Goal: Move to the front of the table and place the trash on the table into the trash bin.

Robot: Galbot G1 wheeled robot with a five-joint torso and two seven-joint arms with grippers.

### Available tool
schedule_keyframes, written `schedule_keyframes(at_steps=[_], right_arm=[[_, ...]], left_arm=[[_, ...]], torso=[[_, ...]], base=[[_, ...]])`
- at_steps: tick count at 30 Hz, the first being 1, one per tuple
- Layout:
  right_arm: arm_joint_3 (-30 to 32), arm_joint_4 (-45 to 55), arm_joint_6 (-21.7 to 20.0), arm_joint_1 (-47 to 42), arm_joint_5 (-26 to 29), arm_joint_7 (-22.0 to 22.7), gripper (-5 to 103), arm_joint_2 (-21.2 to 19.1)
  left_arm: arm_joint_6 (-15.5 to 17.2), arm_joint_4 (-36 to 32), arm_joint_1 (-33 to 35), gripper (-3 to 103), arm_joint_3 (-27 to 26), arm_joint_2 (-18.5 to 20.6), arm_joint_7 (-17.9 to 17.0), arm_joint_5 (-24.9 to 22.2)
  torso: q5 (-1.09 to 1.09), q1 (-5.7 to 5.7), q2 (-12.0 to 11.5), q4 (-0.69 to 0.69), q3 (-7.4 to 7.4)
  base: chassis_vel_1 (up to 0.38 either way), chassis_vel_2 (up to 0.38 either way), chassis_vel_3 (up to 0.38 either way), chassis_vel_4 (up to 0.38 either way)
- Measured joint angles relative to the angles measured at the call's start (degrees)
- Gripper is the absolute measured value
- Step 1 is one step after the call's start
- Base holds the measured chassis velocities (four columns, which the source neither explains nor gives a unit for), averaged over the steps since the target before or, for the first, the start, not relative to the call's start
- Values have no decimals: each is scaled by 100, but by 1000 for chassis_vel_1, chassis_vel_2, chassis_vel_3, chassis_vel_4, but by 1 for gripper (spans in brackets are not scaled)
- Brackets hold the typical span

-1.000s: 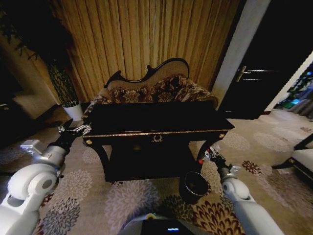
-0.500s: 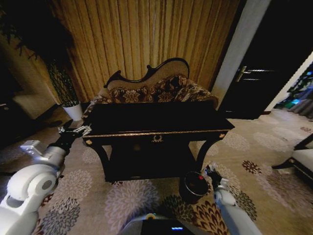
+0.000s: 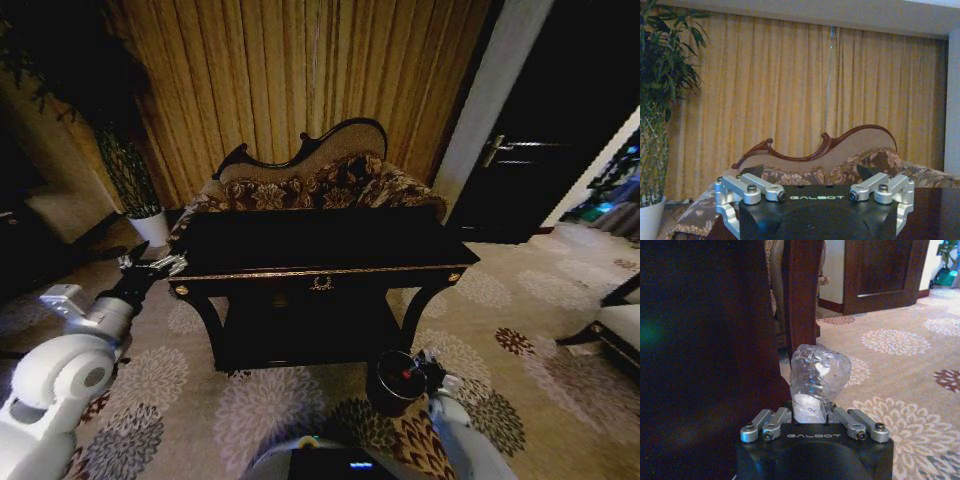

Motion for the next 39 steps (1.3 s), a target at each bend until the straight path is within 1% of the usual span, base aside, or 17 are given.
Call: schedule_keyframes(at_steps=[2, 4, 5, 8, 10, 12, 13, 14, 15, 17, 19, 20, 22, 26, 39], right_arm=[[7, 23, 0, -12, -26, 1, 24, 0], [32, 74, -4, -26, -32, 13, 33, -1], [32, 74, -4, -26, -32, 13, 33, -1], [44, 148, -17, -50, -29, 31, 49, -23], [47, 165, -22, -55, -27, 33, 49, -27], [56, 220, -33, -73, -27, 36, 60, -32], [56, 220, -33, -73, -27, 36, 60, -32], [57, 236, -37, -80, -27, 36, 65, -32], [57, 274, -57, -100, -26, 36, 77, -32], [57, 288, -67, -107, -23, 36, 77, -31], [58, 314, -94, -123, -17, 37, 87, -24], [58, 314, -94, -123, -17, 37, 87, -24], [62, 326, -106, -138, -15, 37, 96, -22], [70, 353, -120, -155, -14, 38, 100, -31], [80, 409, -152, -175, -8, 40, 100, -9]], left_arm=[[0, -4, 8, 100, -17, 8, 1, -27], [0, -16, 12, 100, -39, 18, 4, -70], [0, -16, 12, 100, -39, 18, 4, -70], [0, -19, 6, 100, -38, 17, 5, -76], [0, -19, 6, 100, -35, 16, 5, -78], [-1, -19, 7, 100, -33, 15, 6, -78], [-1, -19, 7, 100, -33, 15, 6, -78], [-2, -19, 7, 100, -33, 19, 6, -78], [-15, -16, 8, 100, -36, 33, 6, -80], [-30, -10, 8, 100, -37, 43, 6, -81], [-93, 17, 8, 100, -42, 70, 8, -81], [-93, 17, 8, 100, -42, 70, 8, -81], [-109, 26, 7, 100, -48, 78, 11, -82], [-111, 27, 5, 100, -32, 67, 14, -84], [-111, 28, -6, 100, -14, 59, 24, -83]], torso=[[0, 0, 0, -1, 0], [0, 0, 0, -1, 0], [0, 0, 0, -1, 0], [0, 0, 0, -1, 0], [0, 0, 0, -1, 0], [0, 0, 0, -1, 0], [0, 0, 0, -1, 0], [0, 0, 0, 0, 0], [1, 0, 0, 0, 0], [0, 0, 0, -1, 0], [1, 0, 0, -1, 0], [1, 0, 0, -1, 0], [1, 0, 0, -1, 0], [1, 0, 0, -1, 0], [1, 0, 0, -1, 0]], base=[[0, 0, 0, 0], [0, 0, 0, 0], [0, 0, 0, 0], [0, 0, 0, 0], [0, 0, 0, 0], [0, 0, 0, 0], [0, 0, 0, 0], [0, 0, 0, 0], [0, 0, 0, 0], [0, 0, 0, 0], [0, 0, 0, 0], [0, 0, 0, 0], [0, 0, 0, 0], [0, 0, 0, 0], [0, 0, 0, 0]])
